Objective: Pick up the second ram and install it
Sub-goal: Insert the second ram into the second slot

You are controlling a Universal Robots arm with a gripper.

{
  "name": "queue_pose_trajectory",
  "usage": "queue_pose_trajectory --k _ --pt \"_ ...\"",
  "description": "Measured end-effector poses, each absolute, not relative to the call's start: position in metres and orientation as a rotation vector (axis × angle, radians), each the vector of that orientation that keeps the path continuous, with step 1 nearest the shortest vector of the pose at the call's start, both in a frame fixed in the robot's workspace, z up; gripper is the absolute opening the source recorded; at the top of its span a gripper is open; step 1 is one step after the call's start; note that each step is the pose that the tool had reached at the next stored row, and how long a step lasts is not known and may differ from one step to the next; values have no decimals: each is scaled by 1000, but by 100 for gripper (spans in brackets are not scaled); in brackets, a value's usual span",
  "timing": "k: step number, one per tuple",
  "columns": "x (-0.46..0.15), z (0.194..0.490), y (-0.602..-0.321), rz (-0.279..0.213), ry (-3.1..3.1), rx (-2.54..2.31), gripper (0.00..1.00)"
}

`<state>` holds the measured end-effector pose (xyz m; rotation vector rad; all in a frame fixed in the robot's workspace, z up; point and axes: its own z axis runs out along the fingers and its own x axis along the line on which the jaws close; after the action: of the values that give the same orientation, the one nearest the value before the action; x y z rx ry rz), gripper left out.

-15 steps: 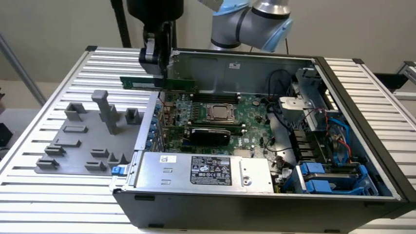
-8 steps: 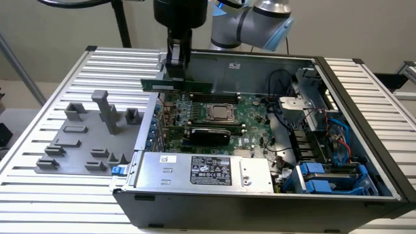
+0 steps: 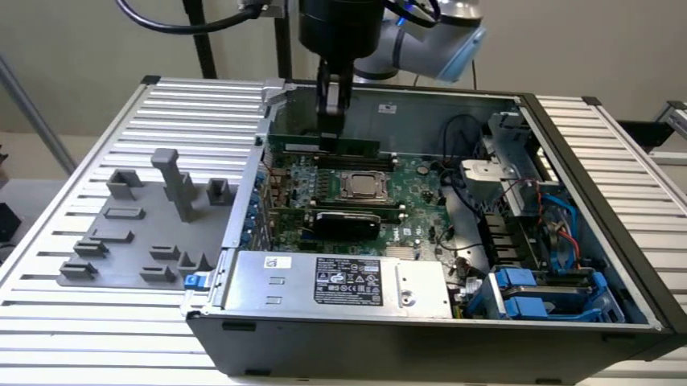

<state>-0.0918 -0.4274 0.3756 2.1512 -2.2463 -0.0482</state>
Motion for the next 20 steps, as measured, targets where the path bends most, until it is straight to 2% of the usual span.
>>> queue_pose_trajectory --k 9,20 --pt "-56 359 -410 -48 -2246 2151 0" --pt "-41 339 -380 -49 -2246 2151 0"
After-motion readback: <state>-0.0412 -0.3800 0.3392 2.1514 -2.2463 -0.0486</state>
